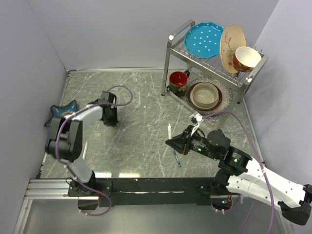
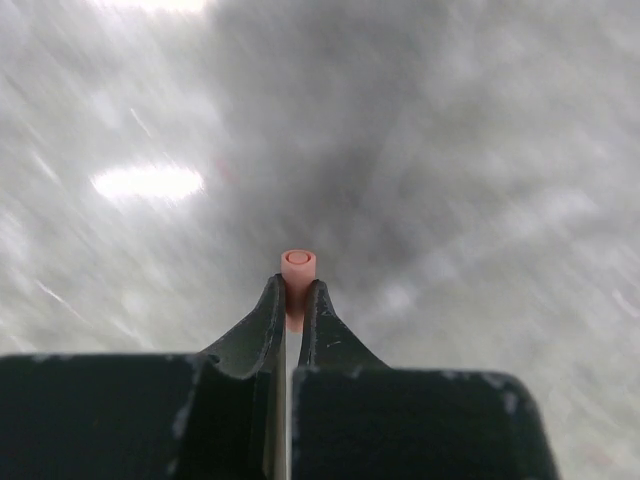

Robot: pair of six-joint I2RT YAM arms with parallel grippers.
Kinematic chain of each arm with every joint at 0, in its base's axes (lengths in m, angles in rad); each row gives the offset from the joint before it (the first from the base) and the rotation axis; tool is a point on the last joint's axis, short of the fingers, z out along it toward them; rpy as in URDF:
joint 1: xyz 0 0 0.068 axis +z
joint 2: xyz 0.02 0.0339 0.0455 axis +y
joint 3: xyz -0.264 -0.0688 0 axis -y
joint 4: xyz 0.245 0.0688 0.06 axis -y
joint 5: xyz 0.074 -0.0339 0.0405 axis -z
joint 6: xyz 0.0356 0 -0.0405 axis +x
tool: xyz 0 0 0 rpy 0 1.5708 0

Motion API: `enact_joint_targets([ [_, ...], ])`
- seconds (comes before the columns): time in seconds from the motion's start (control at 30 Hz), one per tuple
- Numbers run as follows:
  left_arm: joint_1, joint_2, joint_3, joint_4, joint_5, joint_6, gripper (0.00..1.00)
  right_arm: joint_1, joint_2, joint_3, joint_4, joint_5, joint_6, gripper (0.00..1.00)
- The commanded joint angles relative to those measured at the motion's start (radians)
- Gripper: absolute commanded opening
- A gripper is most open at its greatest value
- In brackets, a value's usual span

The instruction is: Insert the pens into the pen caps

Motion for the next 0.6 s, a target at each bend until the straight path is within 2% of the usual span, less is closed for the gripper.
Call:
enact_joint_targets([
  [0.0,-0.026,-0.254,-0.127,0.166,0.172,-0.197,0.01,0.005,0.048,-0.043,0.085,-0.024,0.04,0.0],
  [0.07,-0.05,-0.399,-0.198,0.223,0.23,-0.241,0.01,0.005,0.092,-0.06,0.117,-0.067,0.055,0.0],
  [0.17,-0.119,-0.605,-0.334,0.463,0.316,-0.384,0.01,0.013,0.153,-0.085,0.227,-0.127,0.069,0.0],
  [0.2,-0.138,-0.651,-0.374,0.623,0.377,-0.472,0.01,0.016,0.17,-0.086,0.278,-0.131,0.075,0.0],
  [0.3,-0.233,-0.77,-0.508,0.847,0.401,-0.623,0.01,0.031,0.252,-0.073,0.345,-0.144,0.084,0.0],
  [0.57,-0.346,-0.908,-0.554,0.972,0.367,-0.708,0.01,0.08,0.459,0.004,0.47,-0.147,0.13,0.0],
])
